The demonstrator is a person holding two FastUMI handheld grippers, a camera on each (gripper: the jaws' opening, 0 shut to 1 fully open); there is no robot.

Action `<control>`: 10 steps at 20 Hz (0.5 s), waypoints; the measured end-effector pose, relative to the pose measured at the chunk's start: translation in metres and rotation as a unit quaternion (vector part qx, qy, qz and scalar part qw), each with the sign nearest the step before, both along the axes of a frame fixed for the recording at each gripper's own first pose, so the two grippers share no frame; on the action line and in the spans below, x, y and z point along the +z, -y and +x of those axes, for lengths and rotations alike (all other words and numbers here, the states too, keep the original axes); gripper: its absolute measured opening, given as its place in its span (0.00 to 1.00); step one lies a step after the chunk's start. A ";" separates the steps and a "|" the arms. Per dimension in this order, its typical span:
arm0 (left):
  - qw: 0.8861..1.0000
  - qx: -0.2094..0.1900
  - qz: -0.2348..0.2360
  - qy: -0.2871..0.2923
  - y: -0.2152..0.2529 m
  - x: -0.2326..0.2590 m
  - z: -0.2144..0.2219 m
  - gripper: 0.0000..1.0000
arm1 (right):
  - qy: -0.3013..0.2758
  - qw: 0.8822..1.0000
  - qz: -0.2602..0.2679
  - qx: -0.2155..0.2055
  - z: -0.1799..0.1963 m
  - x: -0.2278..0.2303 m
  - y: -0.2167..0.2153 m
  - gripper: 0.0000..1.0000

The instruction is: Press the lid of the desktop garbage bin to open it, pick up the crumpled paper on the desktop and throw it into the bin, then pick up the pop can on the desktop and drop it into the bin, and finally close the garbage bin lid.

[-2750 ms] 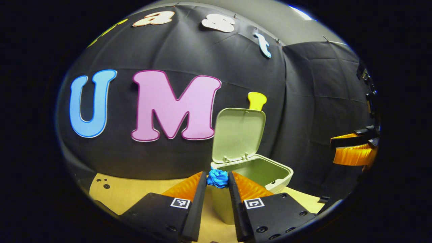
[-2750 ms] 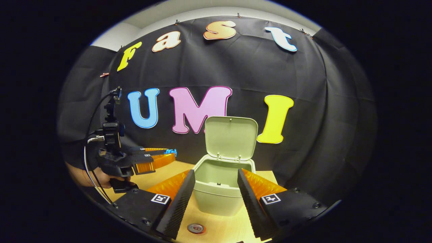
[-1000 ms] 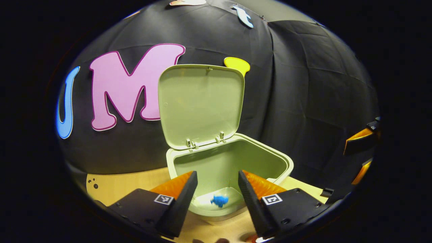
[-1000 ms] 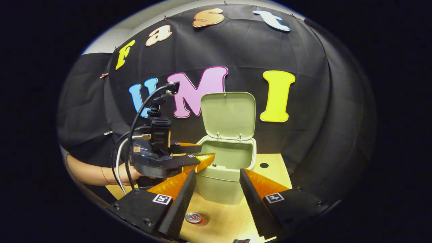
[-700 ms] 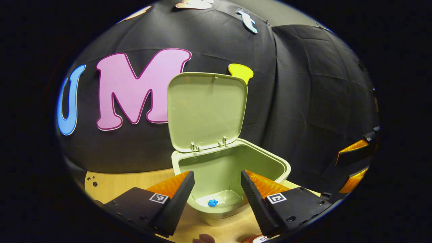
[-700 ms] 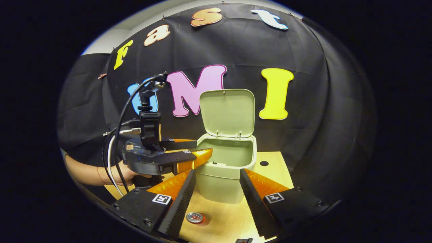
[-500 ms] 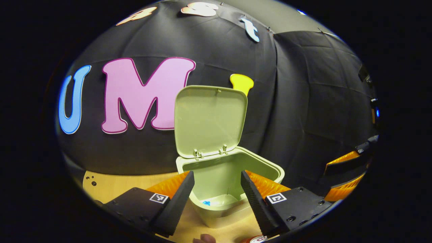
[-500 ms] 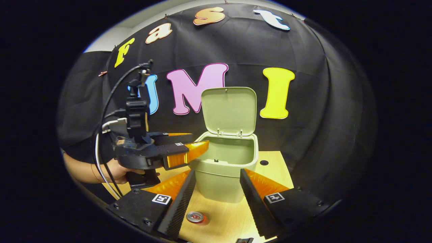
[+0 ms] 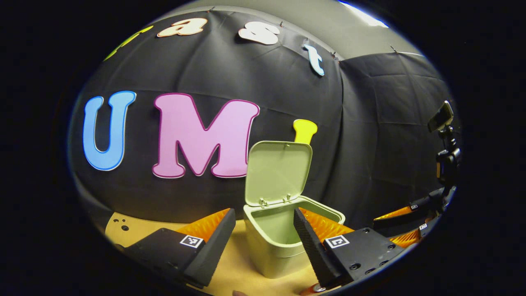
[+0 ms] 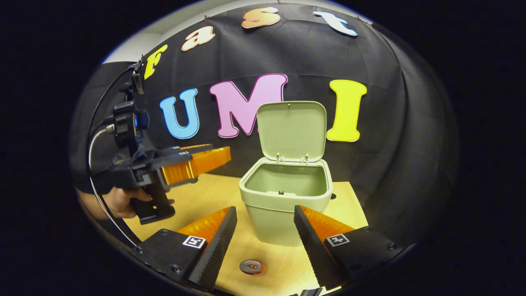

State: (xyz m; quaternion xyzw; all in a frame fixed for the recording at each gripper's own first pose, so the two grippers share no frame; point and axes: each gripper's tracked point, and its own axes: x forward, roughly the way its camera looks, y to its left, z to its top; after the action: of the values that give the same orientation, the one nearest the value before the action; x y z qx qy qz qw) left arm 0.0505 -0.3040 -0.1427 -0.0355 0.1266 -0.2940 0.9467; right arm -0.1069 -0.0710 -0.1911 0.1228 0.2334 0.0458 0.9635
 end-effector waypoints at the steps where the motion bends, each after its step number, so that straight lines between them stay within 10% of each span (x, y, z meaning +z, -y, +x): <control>1: 1.000 0.009 0.002 -0.001 -0.014 0.001 -0.001 0.92 | -0.005 1.000 -0.002 0.005 -0.002 -0.003 -0.005 0.90; 10: 0.996 0.088 0.019 -0.024 -0.141 -0.018 -0.021 0.96 | -0.078 0.996 -0.017 0.047 -0.037 -0.060 -0.048 0.93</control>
State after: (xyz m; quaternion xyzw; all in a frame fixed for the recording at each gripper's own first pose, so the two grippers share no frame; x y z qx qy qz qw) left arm 0.0293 -0.1628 -0.1608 -0.0356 0.1509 -0.2062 0.9661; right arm -0.1434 -0.0226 -0.2511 0.0989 0.3136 0.0776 0.9412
